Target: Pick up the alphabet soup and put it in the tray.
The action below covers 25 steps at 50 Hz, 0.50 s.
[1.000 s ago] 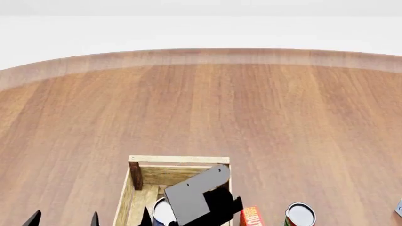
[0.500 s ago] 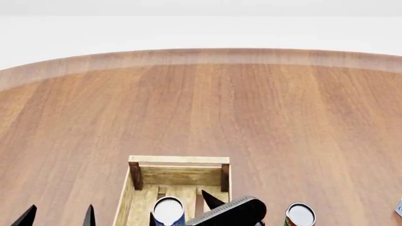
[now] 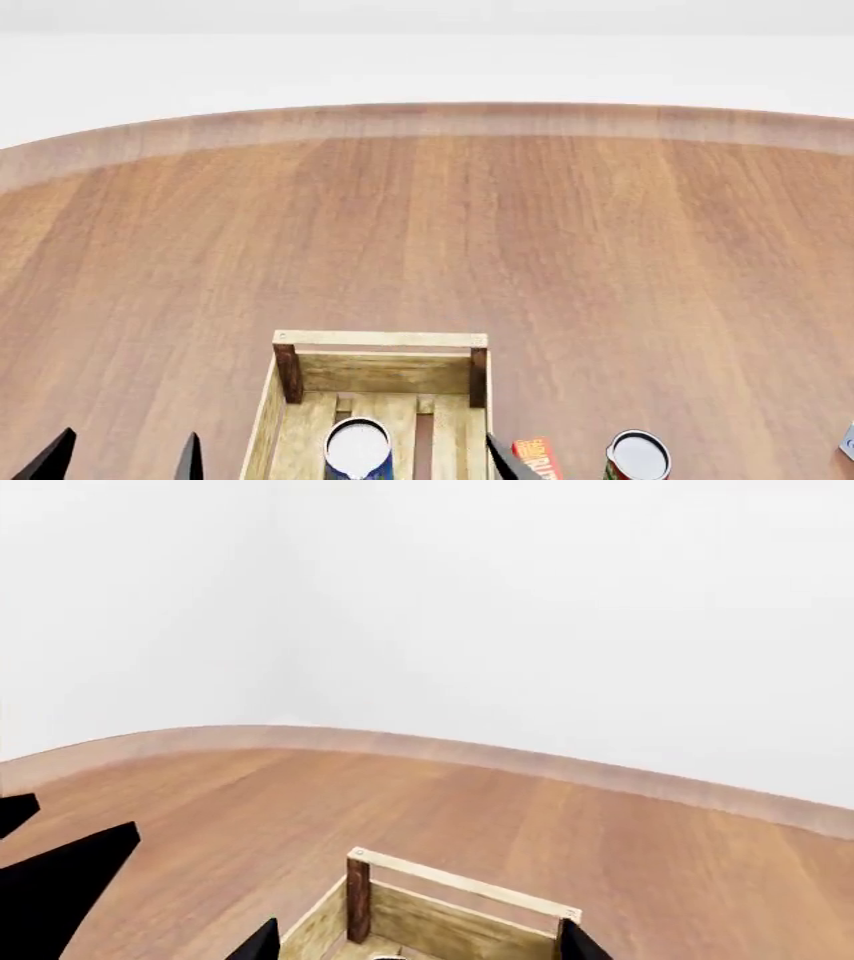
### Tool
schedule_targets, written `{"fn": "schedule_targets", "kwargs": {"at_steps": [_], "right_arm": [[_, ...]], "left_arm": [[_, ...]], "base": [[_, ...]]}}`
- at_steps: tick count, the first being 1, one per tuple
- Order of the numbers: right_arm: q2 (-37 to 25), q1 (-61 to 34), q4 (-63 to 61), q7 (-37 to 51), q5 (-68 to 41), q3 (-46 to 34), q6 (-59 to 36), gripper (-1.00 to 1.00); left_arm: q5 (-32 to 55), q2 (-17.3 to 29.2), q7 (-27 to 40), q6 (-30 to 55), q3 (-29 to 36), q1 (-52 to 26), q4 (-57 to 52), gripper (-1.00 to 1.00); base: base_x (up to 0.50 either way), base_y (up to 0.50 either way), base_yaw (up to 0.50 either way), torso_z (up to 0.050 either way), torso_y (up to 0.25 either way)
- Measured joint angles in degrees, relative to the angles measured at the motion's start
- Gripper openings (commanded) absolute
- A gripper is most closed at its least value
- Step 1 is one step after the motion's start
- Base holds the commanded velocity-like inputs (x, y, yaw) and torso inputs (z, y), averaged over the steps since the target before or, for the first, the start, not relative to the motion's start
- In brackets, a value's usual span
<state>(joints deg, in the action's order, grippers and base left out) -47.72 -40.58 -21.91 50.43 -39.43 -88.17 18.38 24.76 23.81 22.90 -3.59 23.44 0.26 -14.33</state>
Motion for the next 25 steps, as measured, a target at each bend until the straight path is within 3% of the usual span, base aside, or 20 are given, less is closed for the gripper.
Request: {"fn": "schedule_targets", "kwargs": {"at_steps": [25], "right_arm": [[-6.8,5.4,-9.2,10.8,10.0,0.2,0.3,1.0]], "left_arm": [[1.1,1.9,0.0,0.7,0.3,1.2,-5.0,1.0]], "base": [[0.0,0.0,0.0,0.0,0.0]]}}
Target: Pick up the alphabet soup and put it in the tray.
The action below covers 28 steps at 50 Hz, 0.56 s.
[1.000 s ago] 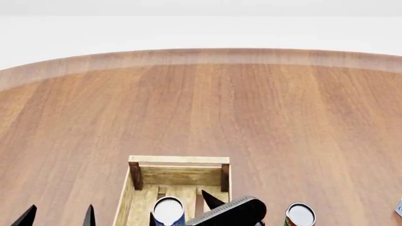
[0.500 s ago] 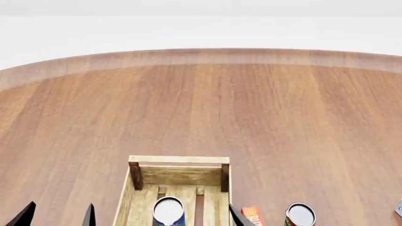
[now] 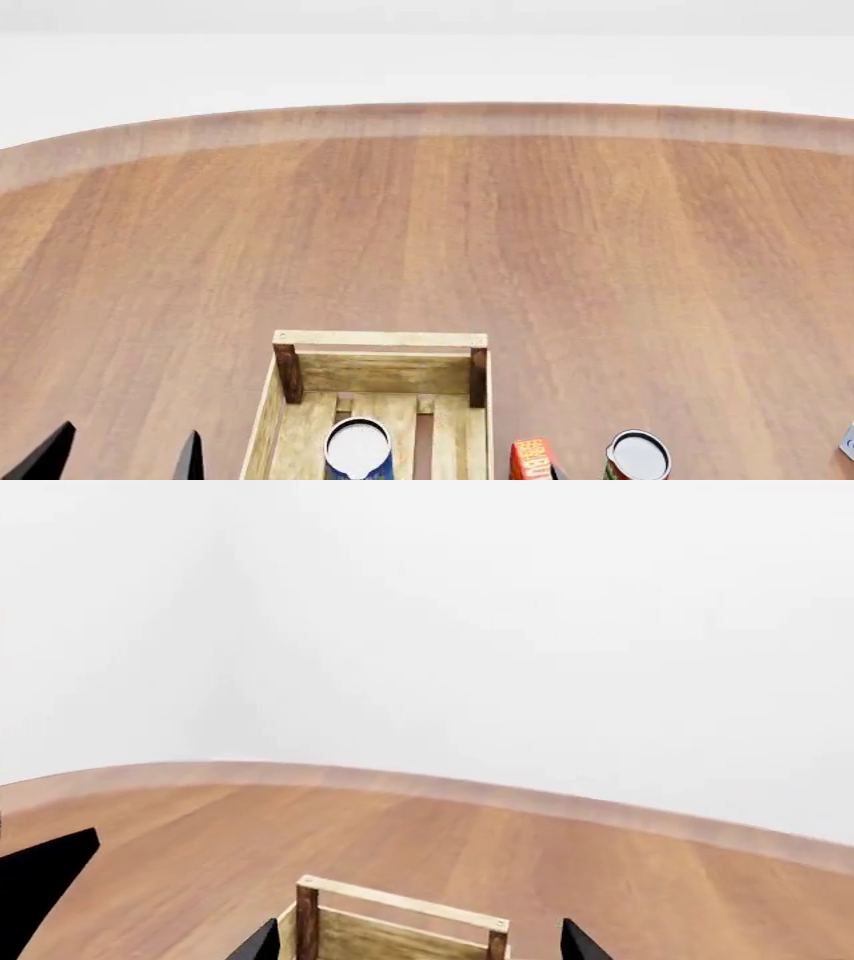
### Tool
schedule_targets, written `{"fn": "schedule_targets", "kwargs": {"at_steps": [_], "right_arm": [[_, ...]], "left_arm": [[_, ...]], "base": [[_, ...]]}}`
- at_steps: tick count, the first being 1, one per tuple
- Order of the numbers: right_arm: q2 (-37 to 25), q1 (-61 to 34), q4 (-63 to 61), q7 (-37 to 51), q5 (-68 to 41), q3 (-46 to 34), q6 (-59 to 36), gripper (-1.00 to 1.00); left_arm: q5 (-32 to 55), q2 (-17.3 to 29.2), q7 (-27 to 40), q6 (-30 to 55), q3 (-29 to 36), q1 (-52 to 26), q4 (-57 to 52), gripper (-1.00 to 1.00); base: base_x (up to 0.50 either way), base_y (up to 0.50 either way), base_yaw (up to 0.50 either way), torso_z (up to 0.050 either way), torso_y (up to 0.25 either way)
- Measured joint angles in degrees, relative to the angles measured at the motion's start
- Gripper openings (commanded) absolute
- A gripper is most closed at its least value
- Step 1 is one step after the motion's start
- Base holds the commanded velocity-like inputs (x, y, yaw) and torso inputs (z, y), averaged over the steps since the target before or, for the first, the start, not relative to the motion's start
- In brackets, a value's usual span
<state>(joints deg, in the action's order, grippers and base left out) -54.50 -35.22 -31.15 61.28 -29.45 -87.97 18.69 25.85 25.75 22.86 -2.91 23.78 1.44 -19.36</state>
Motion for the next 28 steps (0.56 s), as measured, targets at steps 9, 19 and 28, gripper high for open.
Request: {"fn": "schedule_targets", "kwargs": {"at_steps": [9,19,28], "right_arm": [[-1.4,1.9,-2.2,3.1,3.5,-0.3,-0.6,1.0],[-2.2,3.7,-3.6,5.6,6.7,-0.5,-0.8,1.0],[-2.8,5.1,-5.1,7.7,9.3,-0.7,-1.5,1.0]], "left_arm": [[0.3,0.8,0.7,0.4,-0.2,0.6,-2.7,1.0],[1.1,1.7,1.6,0.8,-0.7,1.4,-5.9,1.0],[1.8,2.5,2.3,1.2,-1.1,1.8,-8.3,1.0]], "base": [[0.0,0.0,0.0,0.0,0.0],[0.0,0.0,0.0,0.0,0.0],[0.0,0.0,0.0,0.0,0.0]]}}
